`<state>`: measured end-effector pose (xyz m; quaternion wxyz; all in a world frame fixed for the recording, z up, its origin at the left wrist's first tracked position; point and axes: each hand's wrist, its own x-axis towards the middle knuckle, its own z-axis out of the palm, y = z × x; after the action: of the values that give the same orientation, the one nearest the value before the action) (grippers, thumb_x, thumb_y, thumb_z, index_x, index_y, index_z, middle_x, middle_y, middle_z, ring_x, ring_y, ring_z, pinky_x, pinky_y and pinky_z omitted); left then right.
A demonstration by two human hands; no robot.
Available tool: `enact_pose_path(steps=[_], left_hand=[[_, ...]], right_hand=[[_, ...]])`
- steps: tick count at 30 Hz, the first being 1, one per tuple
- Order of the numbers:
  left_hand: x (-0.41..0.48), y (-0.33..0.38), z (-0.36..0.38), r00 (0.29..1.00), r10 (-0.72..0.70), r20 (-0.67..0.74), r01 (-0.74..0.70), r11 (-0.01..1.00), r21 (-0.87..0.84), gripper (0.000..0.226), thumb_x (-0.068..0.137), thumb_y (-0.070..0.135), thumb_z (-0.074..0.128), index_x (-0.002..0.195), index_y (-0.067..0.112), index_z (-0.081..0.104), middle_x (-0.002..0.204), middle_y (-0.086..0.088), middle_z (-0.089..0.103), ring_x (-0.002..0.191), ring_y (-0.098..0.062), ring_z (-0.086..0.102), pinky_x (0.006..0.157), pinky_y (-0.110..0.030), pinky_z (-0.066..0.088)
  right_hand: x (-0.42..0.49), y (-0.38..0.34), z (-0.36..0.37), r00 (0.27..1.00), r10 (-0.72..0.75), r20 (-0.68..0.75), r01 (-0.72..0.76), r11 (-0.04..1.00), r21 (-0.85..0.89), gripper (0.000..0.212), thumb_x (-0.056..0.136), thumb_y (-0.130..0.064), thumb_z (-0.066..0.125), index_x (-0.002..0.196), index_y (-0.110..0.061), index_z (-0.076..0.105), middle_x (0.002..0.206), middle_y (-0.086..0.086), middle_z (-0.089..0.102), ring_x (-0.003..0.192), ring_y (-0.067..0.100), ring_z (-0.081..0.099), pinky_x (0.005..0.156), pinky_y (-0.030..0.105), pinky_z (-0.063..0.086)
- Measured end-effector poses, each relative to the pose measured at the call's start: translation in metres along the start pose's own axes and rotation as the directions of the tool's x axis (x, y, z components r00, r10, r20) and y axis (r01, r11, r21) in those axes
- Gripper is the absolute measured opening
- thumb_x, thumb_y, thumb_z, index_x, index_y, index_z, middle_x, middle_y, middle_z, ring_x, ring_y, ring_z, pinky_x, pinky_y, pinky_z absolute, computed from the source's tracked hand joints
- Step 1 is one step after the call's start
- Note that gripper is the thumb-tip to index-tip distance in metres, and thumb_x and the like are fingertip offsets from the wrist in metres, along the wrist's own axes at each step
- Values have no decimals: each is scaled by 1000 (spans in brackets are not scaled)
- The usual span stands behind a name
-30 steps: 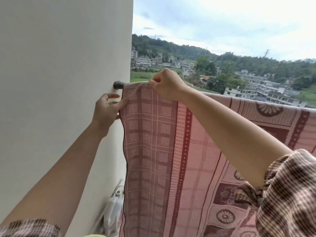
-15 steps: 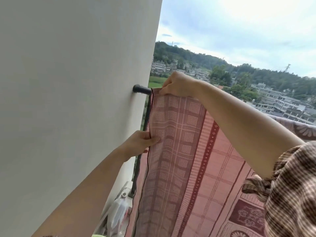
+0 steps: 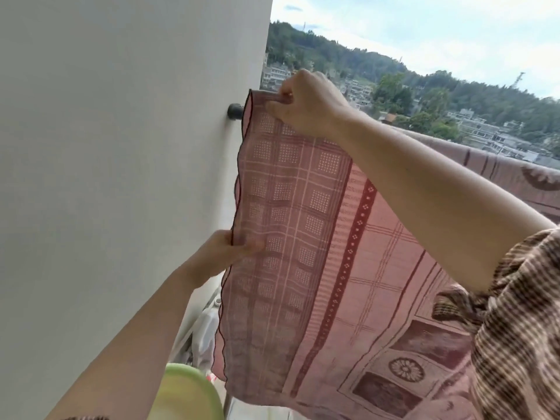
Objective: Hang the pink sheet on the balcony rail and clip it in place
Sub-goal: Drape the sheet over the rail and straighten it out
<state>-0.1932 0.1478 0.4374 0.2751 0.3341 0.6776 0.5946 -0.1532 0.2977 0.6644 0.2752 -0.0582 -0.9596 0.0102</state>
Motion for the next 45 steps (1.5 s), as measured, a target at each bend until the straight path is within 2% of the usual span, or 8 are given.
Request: enact_pose_path(steps=[4, 12, 18, 25, 30, 34, 40, 45], left_hand=[[-4, -42, 2, 990, -138, -29, 140, 987, 78, 17, 85, 23, 71, 97, 12, 74, 96, -1, 75, 89, -17, 72, 84, -31, 57], [-15, -51, -10, 944, 10, -331, 28, 994, 109, 14, 91, 18, 63, 87, 9, 73, 84, -4, 74, 75, -16, 68, 73, -33, 55], [-21, -101, 28, 959, -243, -146, 274, 928, 251, 16, 88, 25, 67, 87, 11, 73, 88, -9, 73, 84, -23, 68, 74, -30, 53], [-15, -115, 45, 799, -237, -553, 484, 799, 357, 37, 88, 29, 60, 98, -6, 67, 95, -26, 66, 90, -42, 61, 75, -42, 48], [-13, -118, 96, 573, -513, -639, 629, 775, -59, 65, 87, 27, 64, 134, -6, 34, 134, -30, 45, 124, -45, 45, 100, -50, 40], [-4, -109, 174, 670, -573, -473, 615, 784, -79, 48, 91, 24, 58, 125, -8, 50, 105, -22, 57, 104, -41, 55, 78, -29, 53], [-5, -39, 389, 854, -516, -64, 520, 845, 129, 44, 83, 22, 64, 115, -7, 54, 102, -18, 61, 99, -36, 55, 87, -43, 45], [-16, 30, 577, 909, -353, 222, 312, 929, 198, 47, 78, 25, 68, 112, 1, 47, 103, -12, 46, 87, -26, 49, 75, -30, 37]], right_hand=[[-17, 5, -2, 995, -7, -103, -1, 997, -81, 37, 93, -41, 53, 100, -7, 66, 88, 6, 68, 65, 17, 60, 67, 37, 57], [-72, 35, 0, 954, -106, -281, 22, 958, -285, 50, 91, -50, 48, 128, -17, 52, 129, 0, 54, 123, 19, 43, 101, 44, 27], [-144, 69, 11, 966, -57, -254, -31, 944, -328, 62, 83, -37, 54, 142, -20, 40, 154, 5, 28, 143, 24, 19, 110, 49, 10], [-228, 112, 5, 977, 146, -155, -187, 937, -294, 68, 85, -30, 57, 148, -22, 31, 159, 3, 14, 146, 24, 6, 112, 54, 11], [-304, 139, 21, 927, 329, -181, -359, 917, -172, 60, 83, -30, 59, 140, -18, 43, 151, 5, 28, 136, 21, 17, 107, 52, 24], [-369, 166, 29, 830, 545, -124, -553, 832, -48, 57, 82, -29, 60, 136, -20, 44, 147, 1, 31, 135, 22, 22, 109, 50, 25], [-492, 246, -12, 651, 753, -96, -758, 650, -46, 57, 85, -31, 60, 138, -20, 41, 146, 1, 32, 133, 23, 26, 105, 42, 27], [-608, 333, -82, 491, 863, -117, -871, 489, -49, 54, 88, -34, 57, 138, -20, 40, 143, 1, 33, 132, 24, 27, 104, 41, 27]])
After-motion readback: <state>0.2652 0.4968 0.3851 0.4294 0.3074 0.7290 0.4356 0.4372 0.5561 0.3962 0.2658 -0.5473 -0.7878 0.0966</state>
